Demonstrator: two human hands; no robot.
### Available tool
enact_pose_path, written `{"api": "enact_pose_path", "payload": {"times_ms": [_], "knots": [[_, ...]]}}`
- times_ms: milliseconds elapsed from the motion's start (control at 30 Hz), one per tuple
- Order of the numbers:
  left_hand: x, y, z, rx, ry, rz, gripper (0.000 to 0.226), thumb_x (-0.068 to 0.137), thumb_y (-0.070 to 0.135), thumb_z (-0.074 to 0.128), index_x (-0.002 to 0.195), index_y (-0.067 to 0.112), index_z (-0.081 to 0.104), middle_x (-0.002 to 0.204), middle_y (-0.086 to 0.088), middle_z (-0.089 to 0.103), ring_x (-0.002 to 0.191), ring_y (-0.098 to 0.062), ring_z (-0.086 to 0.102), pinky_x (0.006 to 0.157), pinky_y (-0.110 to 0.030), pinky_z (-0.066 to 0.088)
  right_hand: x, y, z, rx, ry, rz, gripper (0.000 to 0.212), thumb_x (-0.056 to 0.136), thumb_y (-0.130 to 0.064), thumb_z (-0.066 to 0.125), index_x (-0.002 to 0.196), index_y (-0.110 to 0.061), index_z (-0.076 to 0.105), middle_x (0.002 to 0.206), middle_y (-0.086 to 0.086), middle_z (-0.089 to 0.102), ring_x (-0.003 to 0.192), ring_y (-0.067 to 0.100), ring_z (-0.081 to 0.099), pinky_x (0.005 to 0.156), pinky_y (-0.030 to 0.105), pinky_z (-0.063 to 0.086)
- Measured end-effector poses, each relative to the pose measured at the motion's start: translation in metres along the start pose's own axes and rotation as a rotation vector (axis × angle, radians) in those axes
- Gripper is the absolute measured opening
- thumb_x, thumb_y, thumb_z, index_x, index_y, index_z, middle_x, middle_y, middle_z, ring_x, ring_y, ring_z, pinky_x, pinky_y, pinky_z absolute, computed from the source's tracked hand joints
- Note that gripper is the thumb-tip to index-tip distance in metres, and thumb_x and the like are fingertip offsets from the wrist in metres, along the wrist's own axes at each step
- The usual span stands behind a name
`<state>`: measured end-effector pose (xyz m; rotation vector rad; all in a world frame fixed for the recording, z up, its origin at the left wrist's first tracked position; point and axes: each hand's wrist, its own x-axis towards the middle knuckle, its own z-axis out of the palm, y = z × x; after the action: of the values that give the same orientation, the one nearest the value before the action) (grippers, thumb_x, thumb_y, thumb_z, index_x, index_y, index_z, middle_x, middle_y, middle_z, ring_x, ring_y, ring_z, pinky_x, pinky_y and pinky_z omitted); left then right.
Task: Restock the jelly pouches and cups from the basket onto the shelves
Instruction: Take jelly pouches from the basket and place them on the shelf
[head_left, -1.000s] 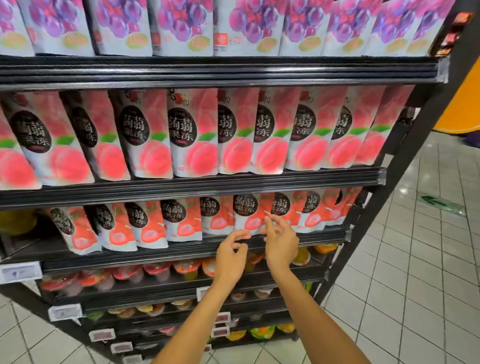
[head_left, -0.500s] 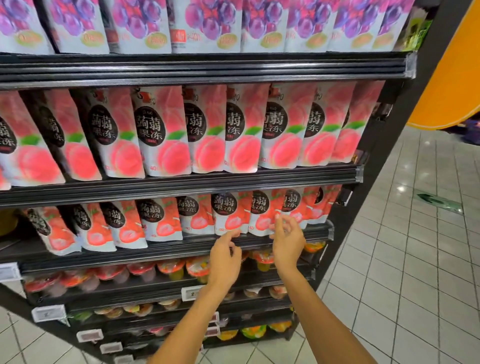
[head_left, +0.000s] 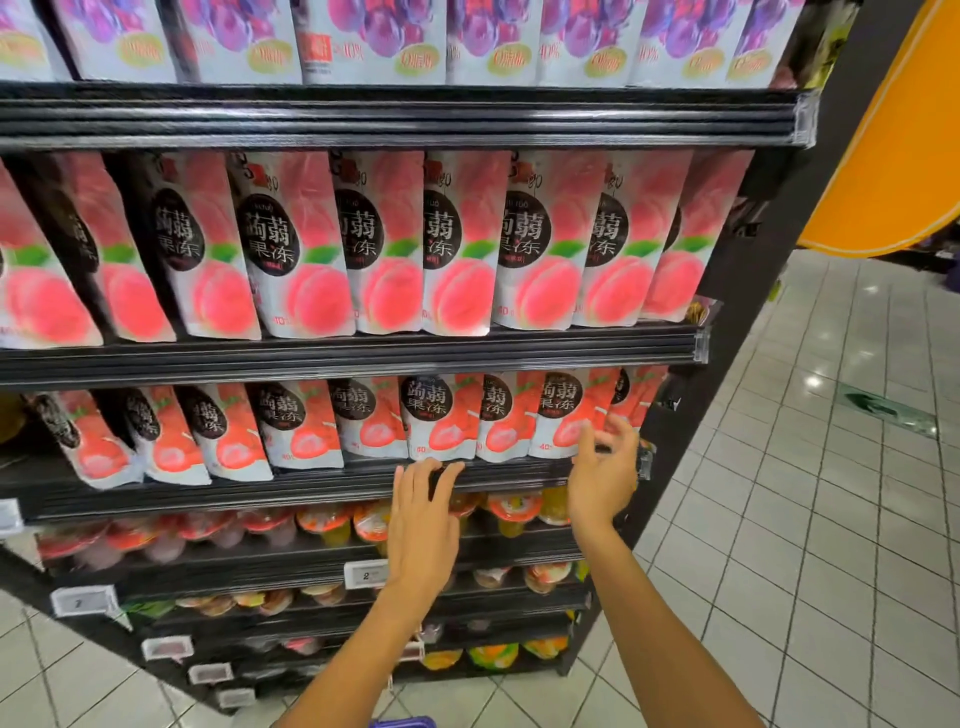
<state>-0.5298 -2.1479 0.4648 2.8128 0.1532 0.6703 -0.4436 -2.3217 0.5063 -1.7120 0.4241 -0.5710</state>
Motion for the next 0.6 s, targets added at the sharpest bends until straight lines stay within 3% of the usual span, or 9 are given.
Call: {"api": "enact_pose_path", "payload": {"times_ms": [133, 233, 300, 367, 433, 533, 600], "knots": [[0.003, -0.003, 0.003, 0.029, 0.003, 0.044, 0.070, 0.065, -0.006, 0.072, 0.130, 0.015, 0.059, 0.125, -0.013, 0.057, 0.121, -0.035, 0.055, 0.112, -0.054, 0.037, 0.015, 0.002, -0.001, -0.016, 0.003, -0.052, 0.010, 0.096, -0.034, 0.057, 0.097, -0.025, 0.061, 0.069, -0.017, 0.057, 0.069, 0.016, 0.061, 0.053, 0.020, 0.036], [0.001, -0.006, 0.004, 0.012, -0.011, 0.061, 0.073, 0.066, -0.007, 0.071, 0.133, 0.016, 0.057, 0.127, -0.012, 0.054, 0.125, -0.032, 0.047, 0.111, -0.053, 0.038, 0.023, 0.003, -0.003, 0.010, 0.082, -0.006, 0.016, 0.097, -0.032, 0.057, 0.102, -0.019, 0.065, 0.070, -0.017, 0.057, 0.072, 0.017, 0.062, 0.056, 0.018, 0.036], [0.000, -0.008, 0.003, -0.008, -0.033, 0.069, 0.075, 0.068, -0.006, 0.069, 0.137, 0.017, 0.054, 0.131, -0.012, 0.052, 0.129, -0.031, 0.043, 0.110, -0.053, 0.039, 0.024, 0.003, -0.004, 0.018, 0.104, 0.018, 0.020, 0.097, -0.034, 0.057, 0.107, -0.018, 0.062, 0.075, -0.012, 0.064, 0.072, 0.012, 0.062, 0.063, 0.025, 0.041], [-0.002, -0.008, 0.002, -0.038, -0.058, 0.080, 0.073, 0.073, -0.004, 0.065, 0.141, 0.018, 0.050, 0.137, -0.012, 0.049, 0.135, -0.033, 0.042, 0.115, -0.052, 0.031, 0.020, 0.002, -0.003, 0.063, 0.110, 0.011, 0.022, 0.095, -0.033, 0.060, 0.112, -0.019, 0.057, 0.071, -0.019, 0.067, 0.066, -0.003, 0.060, 0.069, 0.028, 0.044], [-0.007, -0.012, -0.001, -0.073, -0.059, 0.091, 0.067, 0.076, -0.002, 0.063, 0.139, 0.017, 0.051, 0.144, -0.010, 0.047, 0.140, -0.032, 0.038, 0.119, -0.052, 0.020, 0.013, 0.003, 0.000, 0.153, 0.117, 0.008, 0.029, 0.094, -0.030, 0.063, 0.117, -0.020, 0.050, 0.069, -0.026, 0.066, 0.063, -0.013, 0.060, 0.067, 0.022, 0.044], [-0.026, -0.023, -0.006, -0.148, -0.075, 0.097, 0.060, 0.079, -0.001, 0.059, 0.137, 0.013, 0.053, 0.146, -0.007, 0.047, 0.142, -0.029, 0.035, 0.121, -0.050, 0.016, -0.004, 0.009, 0.005, 0.264, 0.109, 0.033, 0.028, 0.093, -0.031, 0.063, 0.113, -0.026, 0.045, 0.077, -0.008, 0.066, 0.058, 0.002, 0.061, 0.058, 0.023, 0.048], [-0.047, -0.036, -0.006, -0.186, -0.125, 0.073, 0.056, 0.079, -0.001, 0.056, 0.134, 0.010, 0.056, 0.144, -0.006, 0.050, 0.141, -0.029, 0.037, 0.120, -0.050, 0.022, -0.025, 0.019, 0.010, 0.256, 0.082, -0.003, 0.023, 0.093, -0.027, 0.061, 0.109, -0.025, 0.045, 0.074, -0.010, 0.061, 0.059, -0.001, 0.059, 0.058, 0.018, 0.046]]}}
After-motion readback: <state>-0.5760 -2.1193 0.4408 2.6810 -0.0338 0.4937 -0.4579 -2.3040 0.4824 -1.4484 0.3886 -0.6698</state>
